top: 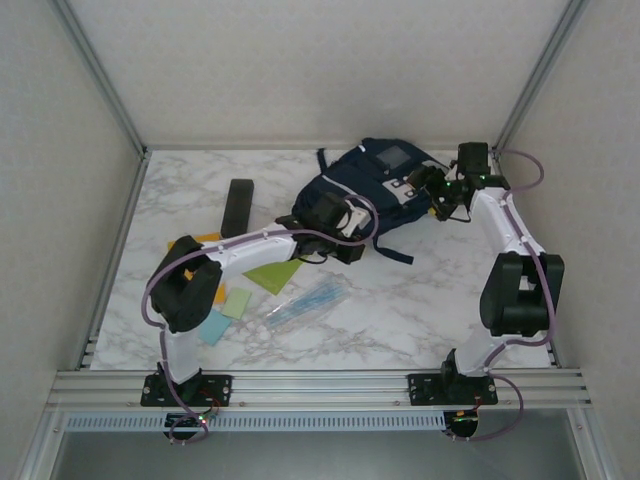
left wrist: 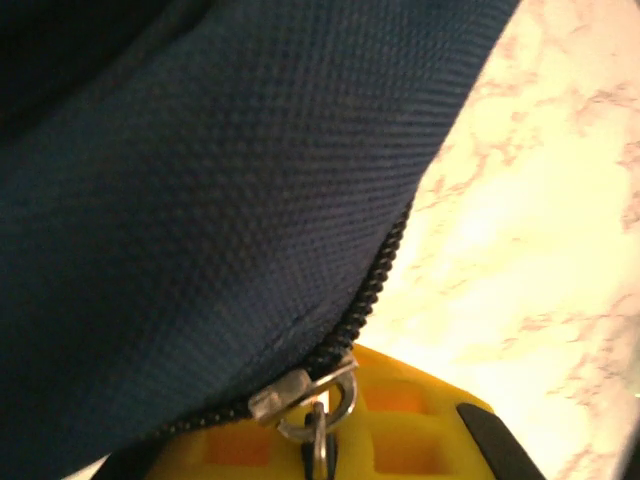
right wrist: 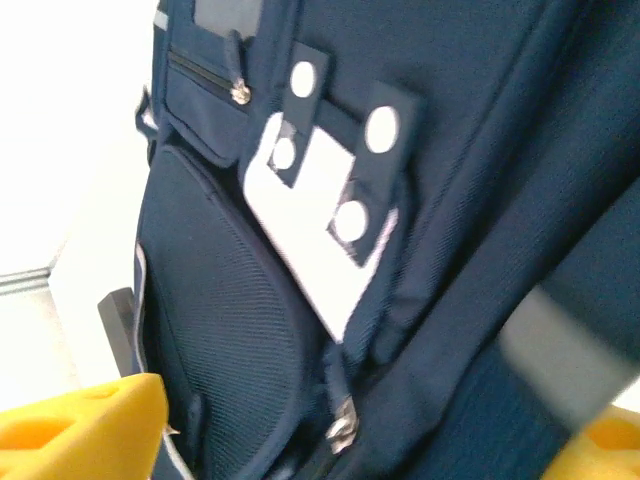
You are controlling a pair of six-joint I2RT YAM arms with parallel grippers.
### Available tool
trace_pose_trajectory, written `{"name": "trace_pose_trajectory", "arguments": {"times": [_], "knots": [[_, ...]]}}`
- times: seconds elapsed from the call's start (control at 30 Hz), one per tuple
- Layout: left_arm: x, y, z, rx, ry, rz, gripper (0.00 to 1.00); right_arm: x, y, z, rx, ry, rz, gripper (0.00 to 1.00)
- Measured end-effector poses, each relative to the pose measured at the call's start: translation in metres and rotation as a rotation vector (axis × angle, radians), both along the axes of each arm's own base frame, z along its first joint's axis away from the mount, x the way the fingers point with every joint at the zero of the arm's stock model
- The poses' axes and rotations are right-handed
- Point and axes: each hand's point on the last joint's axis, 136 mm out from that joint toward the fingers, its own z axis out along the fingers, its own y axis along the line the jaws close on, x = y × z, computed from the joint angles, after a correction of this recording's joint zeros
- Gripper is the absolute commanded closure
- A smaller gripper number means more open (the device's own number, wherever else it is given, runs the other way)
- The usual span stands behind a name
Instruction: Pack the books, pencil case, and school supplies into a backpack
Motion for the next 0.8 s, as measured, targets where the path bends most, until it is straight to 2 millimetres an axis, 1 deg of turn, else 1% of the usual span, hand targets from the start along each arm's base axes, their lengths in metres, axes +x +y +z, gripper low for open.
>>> {"name": "trace_pose_trajectory", "arguments": {"times": [0.03, 0.1, 0.2, 0.27, 0.33, 0.4, 0.5, 0.53, 0.57, 0.6, 0.63, 0.67, 0.7, 0.8], "knots": [[0.001, -0.01, 0.003, -0.012, 0.009, -0.002, 1.0, -0.008, -0.001, -0.002, 0.01, 0.003, -0.014, 0.14], [0.006, -0.024, 0.008, -0.035, 0.019, -0.005, 1.0, -0.031, 0.0, -0.005, 0.041, 0.017, -0.036, 0.15], [0.012, -0.04, 0.019, -0.067, 0.029, -0.007, 1.0, -0.063, 0.009, -0.001, 0.1, 0.02, -0.046, 0.16], [0.014, -0.045, 0.027, -0.082, 0.034, -0.009, 1.0, -0.074, 0.016, 0.004, 0.138, 0.006, -0.047, 0.17], [0.016, -0.049, 0.036, -0.095, 0.035, -0.011, 1.0, -0.078, 0.025, 0.005, 0.173, -0.003, -0.048, 0.18], [0.016, -0.05, 0.043, -0.101, 0.034, -0.013, 1.0, -0.076, 0.035, 0.001, 0.207, -0.006, -0.044, 0.19], [0.014, -0.048, 0.041, -0.088, 0.047, -0.014, 1.0, -0.067, 0.049, -0.014, 0.256, 0.009, -0.048, 0.26], [0.013, -0.047, 0.039, -0.08, 0.055, -0.014, 1.0, -0.062, 0.053, -0.02, 0.267, 0.014, -0.046, 0.31], [0.011, -0.045, 0.036, -0.068, 0.065, -0.013, 1.0, -0.057, 0.057, -0.027, 0.277, 0.02, -0.048, 0.45], [0.01, -0.043, 0.034, -0.06, 0.072, -0.013, 1.0, -0.051, 0.06, -0.034, 0.288, 0.027, -0.053, 0.62], [0.009, -0.041, 0.031, -0.05, 0.079, -0.011, 1.0, -0.047, 0.064, -0.038, 0.303, 0.031, -0.052, 0.75], [0.008, -0.038, 0.025, -0.033, 0.088, -0.006, 1.0, -0.044, 0.066, -0.042, 0.313, 0.032, -0.056, 0.93], [0.006, -0.035, 0.02, -0.013, 0.098, 0.0, 1.0, -0.043, 0.067, -0.046, 0.321, 0.039, -0.062, 1.0], [0.002, -0.022, 0.007, 0.059, 0.13, 0.022, 1.0, -0.046, 0.071, -0.056, 0.324, 0.06, -0.066, 1.0]]}}
